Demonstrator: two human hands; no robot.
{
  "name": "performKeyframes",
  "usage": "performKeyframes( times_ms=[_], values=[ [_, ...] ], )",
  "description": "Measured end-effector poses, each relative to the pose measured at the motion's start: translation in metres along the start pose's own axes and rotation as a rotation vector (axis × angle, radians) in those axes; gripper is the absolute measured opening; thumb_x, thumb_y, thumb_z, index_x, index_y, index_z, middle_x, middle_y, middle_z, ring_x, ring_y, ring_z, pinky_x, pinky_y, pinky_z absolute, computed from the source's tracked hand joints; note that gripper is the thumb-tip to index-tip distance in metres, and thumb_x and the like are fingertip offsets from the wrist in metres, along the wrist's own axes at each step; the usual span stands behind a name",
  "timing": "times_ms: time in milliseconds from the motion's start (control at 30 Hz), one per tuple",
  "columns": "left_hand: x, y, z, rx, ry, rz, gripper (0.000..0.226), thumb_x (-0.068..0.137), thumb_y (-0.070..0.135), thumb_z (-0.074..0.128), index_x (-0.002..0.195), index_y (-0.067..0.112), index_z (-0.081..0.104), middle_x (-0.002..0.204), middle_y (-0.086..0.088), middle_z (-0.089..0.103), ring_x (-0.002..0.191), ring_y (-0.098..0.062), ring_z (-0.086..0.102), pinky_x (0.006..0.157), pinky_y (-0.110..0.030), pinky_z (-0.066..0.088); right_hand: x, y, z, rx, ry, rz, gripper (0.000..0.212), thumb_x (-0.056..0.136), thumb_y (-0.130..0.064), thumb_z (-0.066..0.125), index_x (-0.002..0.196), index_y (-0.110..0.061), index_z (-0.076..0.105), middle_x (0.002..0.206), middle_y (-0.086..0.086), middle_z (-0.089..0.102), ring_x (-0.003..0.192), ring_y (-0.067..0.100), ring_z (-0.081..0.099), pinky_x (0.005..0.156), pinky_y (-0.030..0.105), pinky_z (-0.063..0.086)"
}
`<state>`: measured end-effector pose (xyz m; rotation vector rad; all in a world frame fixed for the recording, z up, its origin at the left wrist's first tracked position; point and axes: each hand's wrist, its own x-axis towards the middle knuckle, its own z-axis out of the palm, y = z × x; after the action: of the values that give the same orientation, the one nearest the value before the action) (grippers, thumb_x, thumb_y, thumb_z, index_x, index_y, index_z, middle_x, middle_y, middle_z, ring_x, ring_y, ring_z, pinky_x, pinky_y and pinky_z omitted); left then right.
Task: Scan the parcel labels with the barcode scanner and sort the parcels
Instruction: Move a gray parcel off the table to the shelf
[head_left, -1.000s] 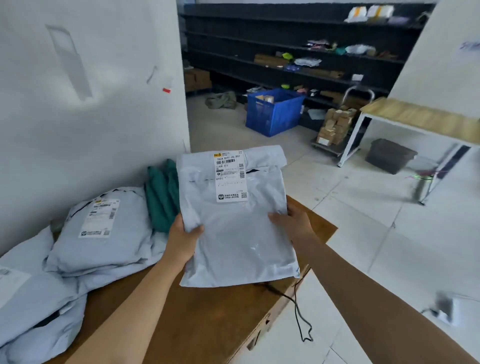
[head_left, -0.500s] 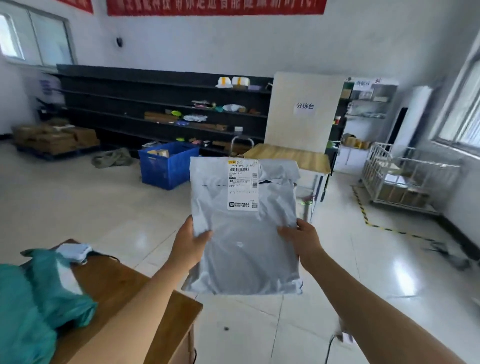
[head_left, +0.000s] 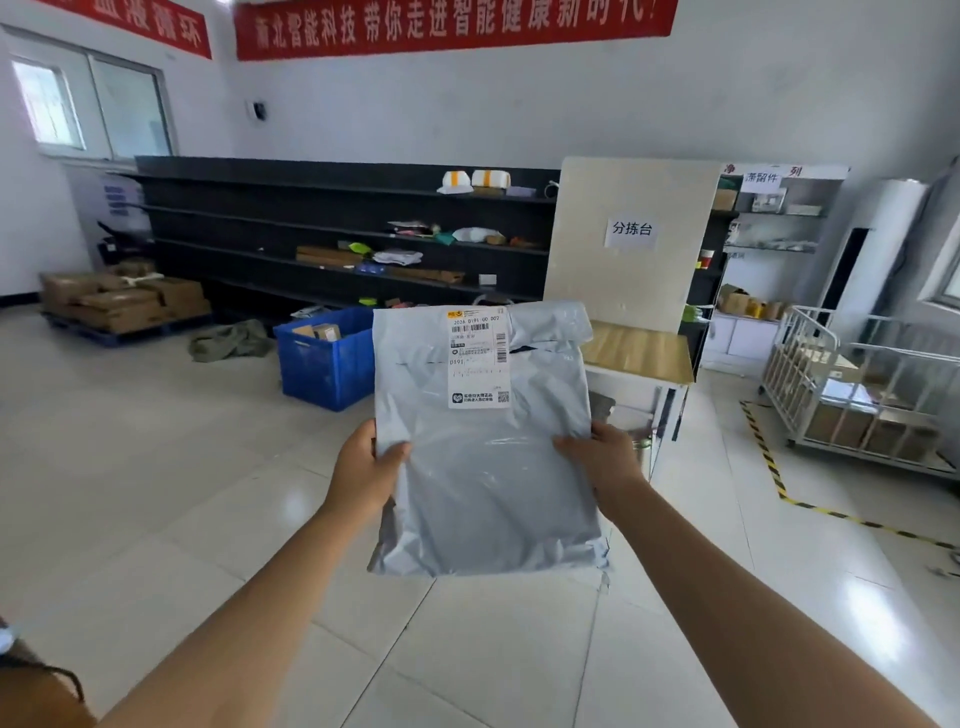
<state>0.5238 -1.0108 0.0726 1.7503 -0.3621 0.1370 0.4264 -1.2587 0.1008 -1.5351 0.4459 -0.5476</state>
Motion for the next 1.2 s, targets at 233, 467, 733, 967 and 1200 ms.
performKeyframes(
  times_ms=[233, 467, 733, 967, 1200],
  values=[
    [0.16, 0.009, 0.011, -0.045, 0.168, 0.063, 0.018, 0.088, 0.008, 0.062, 0.1, 0.018, 0.054, 0.086, 0.008, 0.061, 0.079, -0.009, 0.058, 0.064, -0.019, 0.043, 0.168, -0.028, 0.072, 0.051, -0.083, -0.007, 0.013, 0.079, 0.001, 0.07, 0.083, -0.011, 0.068, 0.086, 0.01, 0.07, 0.082, 0.029, 0.066, 0.084, 0.044, 0.056],
    [0.265, -0.037, -0.028, -0.06, 0.356, -0.037, 0.013, 0.087, 0.004, 0.064, 0.098, 0.009, 0.062, 0.083, 0.0, 0.067, 0.077, -0.017, 0.063, 0.071, -0.029, 0.05, 0.302, -0.013, 0.188, 0.175, -0.311, 0.053, 0.017, 0.078, 0.001, 0.069, 0.095, -0.003, 0.069, 0.095, 0.017, 0.072, 0.084, 0.035, 0.069, 0.08, 0.047, 0.057],
    [0.326, -0.077, -0.146, -0.016, 0.777, -0.117, 0.024, 0.084, -0.008, 0.062, 0.079, 0.016, 0.061, 0.056, 0.016, 0.068, 0.052, 0.007, 0.062, 0.052, -0.011, 0.048, 0.392, -0.012, 0.423, 0.144, -0.801, 0.107, 0.013, 0.079, -0.002, 0.07, 0.09, -0.006, 0.066, 0.091, 0.017, 0.071, 0.074, 0.032, 0.067, 0.074, 0.045, 0.058],
    [0.307, -0.103, -0.262, 0.072, 1.143, -0.218, 0.015, 0.085, -0.002, 0.065, 0.095, 0.009, 0.063, 0.092, -0.006, 0.071, 0.081, -0.018, 0.069, 0.074, -0.031, 0.058, 0.35, -0.011, 0.617, 0.132, -1.198, 0.173, 0.019, 0.081, -0.002, 0.069, 0.099, -0.002, 0.064, 0.087, 0.015, 0.07, 0.071, 0.03, 0.066, 0.073, 0.042, 0.055],
    [0.277, -0.143, -0.4, 0.191, 1.444, -0.276, 0.011, 0.085, 0.004, 0.066, 0.093, 0.012, 0.063, 0.095, -0.004, 0.071, 0.09, -0.025, 0.069, 0.079, -0.038, 0.057, 0.257, -0.005, 0.815, 0.19, -1.465, 0.202, 0.014, 0.079, 0.007, 0.057, 0.087, -0.003, 0.062, 0.075, 0.017, 0.065, 0.064, 0.028, 0.059, 0.064, 0.035, 0.048]
  ],
)
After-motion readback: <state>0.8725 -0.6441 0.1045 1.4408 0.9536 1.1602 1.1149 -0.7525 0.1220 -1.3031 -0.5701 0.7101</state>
